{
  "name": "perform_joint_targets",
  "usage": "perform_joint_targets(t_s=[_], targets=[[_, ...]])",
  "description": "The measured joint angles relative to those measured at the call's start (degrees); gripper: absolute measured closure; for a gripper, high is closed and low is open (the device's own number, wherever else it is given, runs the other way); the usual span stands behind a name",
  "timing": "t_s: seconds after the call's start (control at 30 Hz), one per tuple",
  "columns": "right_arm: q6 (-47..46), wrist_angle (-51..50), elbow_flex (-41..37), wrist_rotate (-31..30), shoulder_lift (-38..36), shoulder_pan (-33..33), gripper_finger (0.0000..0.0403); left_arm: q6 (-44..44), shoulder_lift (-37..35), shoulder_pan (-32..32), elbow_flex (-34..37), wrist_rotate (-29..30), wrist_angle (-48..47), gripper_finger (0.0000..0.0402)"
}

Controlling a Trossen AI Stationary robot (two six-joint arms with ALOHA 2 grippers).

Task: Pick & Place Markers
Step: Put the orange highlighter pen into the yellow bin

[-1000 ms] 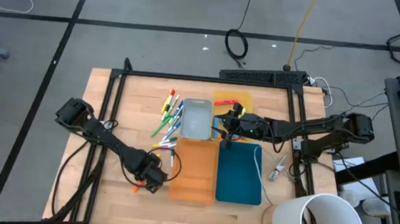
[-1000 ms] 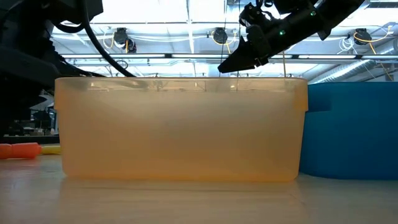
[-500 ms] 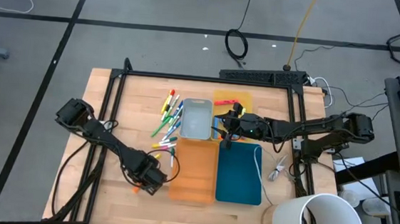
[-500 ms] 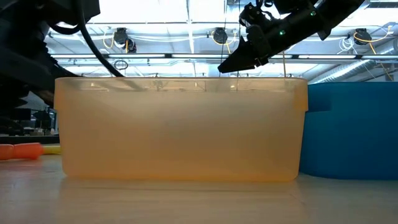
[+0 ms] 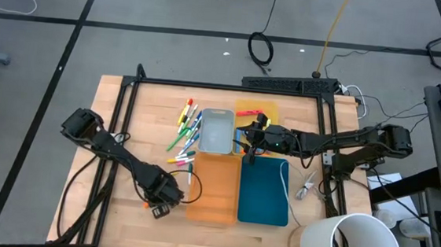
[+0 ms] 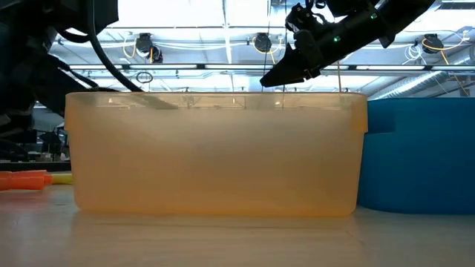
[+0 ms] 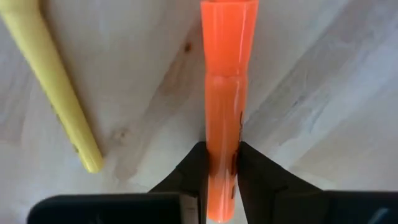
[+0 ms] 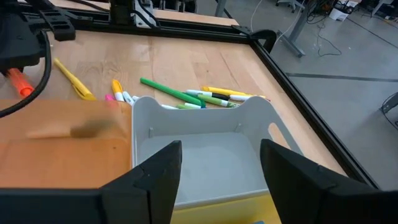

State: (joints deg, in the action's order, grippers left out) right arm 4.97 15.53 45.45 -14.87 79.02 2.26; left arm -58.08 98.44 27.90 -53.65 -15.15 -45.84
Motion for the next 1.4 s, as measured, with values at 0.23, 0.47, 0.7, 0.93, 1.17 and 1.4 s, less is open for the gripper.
perform_joint_targets(t_s=[0.23,0.47,0.7,0.93,1.17,1.4], targets=[[0.0,0.0,0.0,0.0,0.0,0.0,0.0197,4.4,-5.3,-0.5,0.1,12.4,-9.7,0.0338],[0.1,0.0,0.0,0.0,0.0,0.0,0.0197,9.7,-19.2,-0.6,0.1,26.0,-5.1,0.0338],[0.2,0.1,0.0,0.0,0.0,0.0,0.0197,30.6,-31.3,-2.2,0.4,41.4,6.6,0.0338],[0.2,1.0,0.0,0.0,0.0,0.0,0.0197,56.8,-40.2,-11.3,12.0,31.1,34.1,0.0338],[-1.1,7.8,0.0,0.4,0.5,0.0,0.0197,65.0,-45.4,-24.1,24.5,18.1,59.8,0.0338],[-0.7,20.8,0.0,10.8,5.7,-0.1,0.0197,62.8,-43.1,-31.1,29.5,6.0,73.4,0.0338]])
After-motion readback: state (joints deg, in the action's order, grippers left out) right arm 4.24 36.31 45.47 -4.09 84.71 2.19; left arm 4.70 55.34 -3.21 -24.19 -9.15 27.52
